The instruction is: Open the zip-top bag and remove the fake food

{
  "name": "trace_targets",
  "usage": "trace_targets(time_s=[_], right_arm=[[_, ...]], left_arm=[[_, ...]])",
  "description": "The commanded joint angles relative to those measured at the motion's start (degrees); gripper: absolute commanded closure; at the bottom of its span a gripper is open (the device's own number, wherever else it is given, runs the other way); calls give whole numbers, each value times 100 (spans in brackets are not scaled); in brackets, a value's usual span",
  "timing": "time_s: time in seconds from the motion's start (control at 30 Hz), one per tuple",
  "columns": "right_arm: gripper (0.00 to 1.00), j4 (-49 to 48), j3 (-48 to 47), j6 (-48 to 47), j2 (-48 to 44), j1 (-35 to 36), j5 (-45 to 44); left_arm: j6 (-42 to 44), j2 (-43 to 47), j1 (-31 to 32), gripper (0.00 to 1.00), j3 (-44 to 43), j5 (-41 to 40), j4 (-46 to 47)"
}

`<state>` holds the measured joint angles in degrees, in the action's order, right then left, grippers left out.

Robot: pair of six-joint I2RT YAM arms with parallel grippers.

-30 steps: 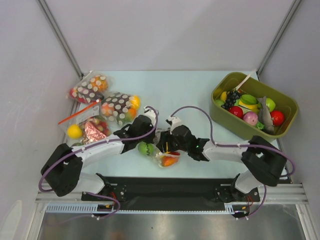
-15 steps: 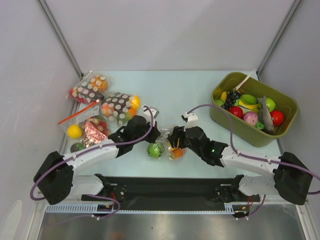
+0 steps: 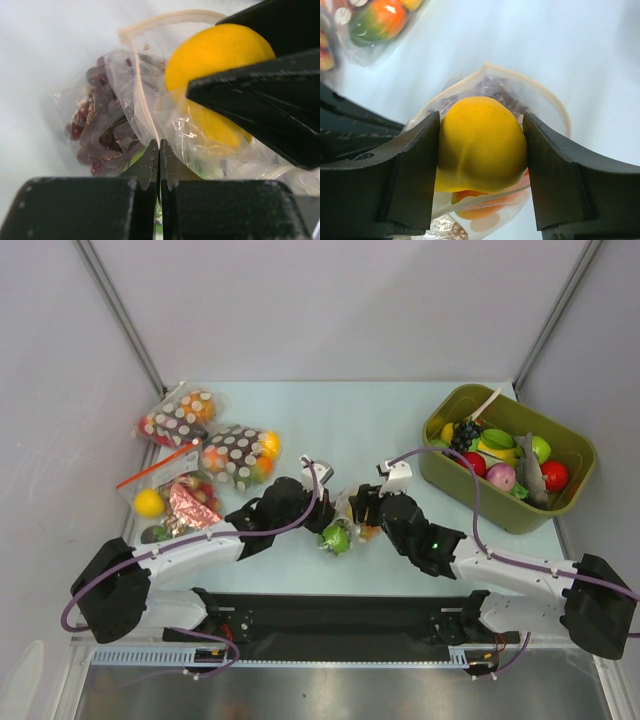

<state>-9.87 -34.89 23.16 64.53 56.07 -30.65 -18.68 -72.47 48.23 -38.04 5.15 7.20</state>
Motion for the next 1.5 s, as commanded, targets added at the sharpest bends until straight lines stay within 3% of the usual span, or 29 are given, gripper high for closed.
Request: trace_targets(time_s=[0.0, 0.17, 0.3, 0.47, 0.57, 0.73, 0.93, 1.37, 1.47], right_arm=[[90, -744, -26, -355, -161, 0, -1117], [88, -876, -26, -681, 42, 26, -1645], [85, -877, -44, -725, -89, 9, -1584], [79, -298, -210, -559, -555, -61, -1216], [75, 335, -333, -200, -591, -211, -566], [74, 863, -88, 338, -451, -211, -55], [76, 847, 316, 725, -739, -202, 68], [77, 1505, -799, -293, -1724, -817, -10], [76, 1628, -1089, -803, -1970, -1544, -20]], left_arm=[[-180, 136, 160, 100, -116, 355, 255], [-242, 286, 161, 100, -63, 478, 220], [-224, 286, 169, 100, 60, 251, 45], [-198, 286, 161, 100, 280, -66, -175], [-180, 172, 161, 100, 289, -58, -193], [-110, -153, 169, 100, 166, 12, -166], [-66, -312, 169, 100, 78, 74, -87], [-48, -225, 169, 100, -98, -145, -272], [-4, -101, 169, 100, -168, -137, -342]])
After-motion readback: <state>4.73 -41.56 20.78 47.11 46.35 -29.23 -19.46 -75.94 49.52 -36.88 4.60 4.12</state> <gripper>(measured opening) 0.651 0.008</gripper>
